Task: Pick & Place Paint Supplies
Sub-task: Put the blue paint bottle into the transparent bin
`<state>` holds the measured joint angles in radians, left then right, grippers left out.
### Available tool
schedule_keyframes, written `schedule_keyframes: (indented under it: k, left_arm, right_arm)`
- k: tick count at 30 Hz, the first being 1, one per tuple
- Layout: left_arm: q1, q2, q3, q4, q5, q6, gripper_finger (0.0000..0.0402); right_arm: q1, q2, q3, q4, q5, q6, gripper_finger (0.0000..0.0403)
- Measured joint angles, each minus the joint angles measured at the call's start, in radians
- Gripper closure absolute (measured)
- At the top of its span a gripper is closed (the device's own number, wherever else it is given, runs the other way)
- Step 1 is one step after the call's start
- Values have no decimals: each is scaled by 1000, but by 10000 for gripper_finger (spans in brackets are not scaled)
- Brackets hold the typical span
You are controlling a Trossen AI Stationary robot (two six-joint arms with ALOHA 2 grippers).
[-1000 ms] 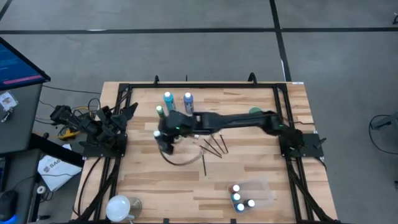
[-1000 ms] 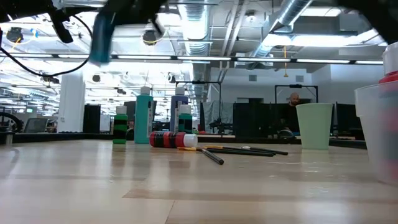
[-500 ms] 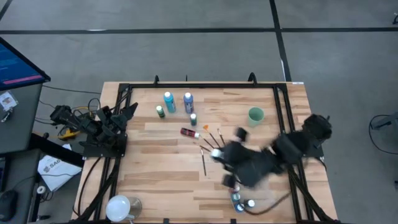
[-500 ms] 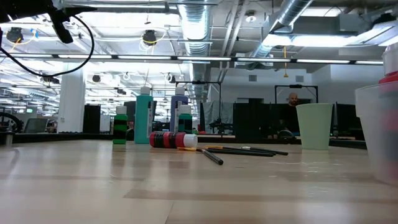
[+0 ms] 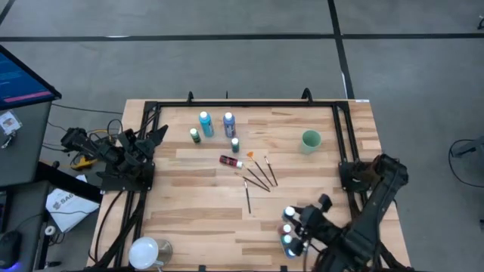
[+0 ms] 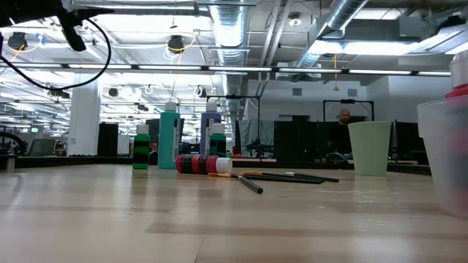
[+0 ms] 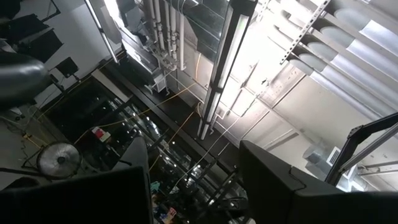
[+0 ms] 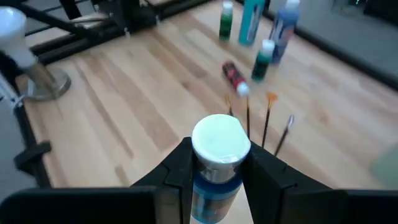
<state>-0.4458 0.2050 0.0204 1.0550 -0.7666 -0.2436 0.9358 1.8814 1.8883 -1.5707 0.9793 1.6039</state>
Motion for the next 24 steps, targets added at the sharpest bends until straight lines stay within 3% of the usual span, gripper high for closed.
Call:
schedule_keyframes:
  k: [13, 17, 24]
  left_arm:
    - [0, 8, 0, 1, 5, 0, 270]
    - [0, 7, 0, 1, 5, 0, 270]
    - [0, 7, 0, 1, 5, 0, 270]
  right_arm:
    - [207, -22, -337, 7, -78, 516, 306]
    - [232, -23, -398, 24, -76, 559, 306]
    - [234, -14, -472, 179, -40, 488, 307]
